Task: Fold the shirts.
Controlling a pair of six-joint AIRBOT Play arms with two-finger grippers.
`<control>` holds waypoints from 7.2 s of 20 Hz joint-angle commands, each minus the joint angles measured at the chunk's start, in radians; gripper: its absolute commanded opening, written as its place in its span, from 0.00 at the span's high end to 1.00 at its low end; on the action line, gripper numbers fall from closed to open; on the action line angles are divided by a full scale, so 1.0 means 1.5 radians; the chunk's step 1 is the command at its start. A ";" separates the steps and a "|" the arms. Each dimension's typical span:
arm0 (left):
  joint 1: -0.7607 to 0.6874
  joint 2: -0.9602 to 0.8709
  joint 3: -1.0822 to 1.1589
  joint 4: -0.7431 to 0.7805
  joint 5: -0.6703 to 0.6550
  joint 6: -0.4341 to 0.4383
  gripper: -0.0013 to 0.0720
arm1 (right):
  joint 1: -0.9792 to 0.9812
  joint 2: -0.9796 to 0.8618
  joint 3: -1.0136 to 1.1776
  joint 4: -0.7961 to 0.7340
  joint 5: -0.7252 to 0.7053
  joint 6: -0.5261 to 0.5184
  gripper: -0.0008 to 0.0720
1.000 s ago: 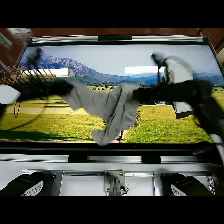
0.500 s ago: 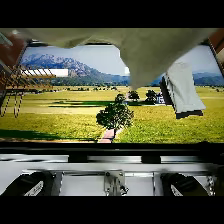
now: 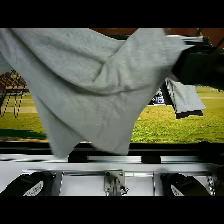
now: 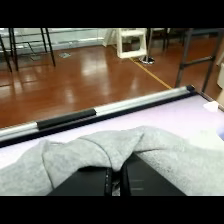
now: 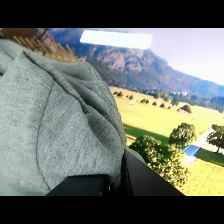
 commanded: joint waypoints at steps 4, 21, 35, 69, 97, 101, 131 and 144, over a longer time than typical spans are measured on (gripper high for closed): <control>0.007 -0.179 0.001 -0.024 0.199 0.000 0.93 | 0.000 -0.145 0.001 0.004 0.126 -0.035 0.85; 0.069 -0.430 -0.043 -0.025 -0.458 -0.105 0.02 | 0.000 -0.389 -0.035 -0.296 -0.146 0.038 0.85; -0.127 -0.025 -0.980 -0.379 0.117 -0.218 0.02 | 0.000 -0.389 -0.035 -0.243 -0.148 0.037 0.85; 0.043 0.235 -0.398 -0.181 0.227 0.049 0.93 | 0.000 -0.129 0.119 -0.391 0.043 -0.002 0.85; 0.165 0.070 -0.496 0.119 -0.055 -0.111 0.93 | 0.000 -0.415 0.092 -0.330 0.108 0.053 0.84; 0.165 -0.099 -0.460 0.093 0.145 -0.111 0.93 | 0.000 -0.517 0.092 -0.329 0.329 0.082 0.84; 0.467 -0.210 -0.768 -0.136 -0.147 0.154 0.01 | -0.329 -0.422 -0.031 0.033 -0.131 -0.088 0.43; 0.358 -0.290 -0.766 -0.143 -0.113 0.155 0.73 | -0.329 -0.428 -0.035 -0.016 -0.129 -0.082 0.42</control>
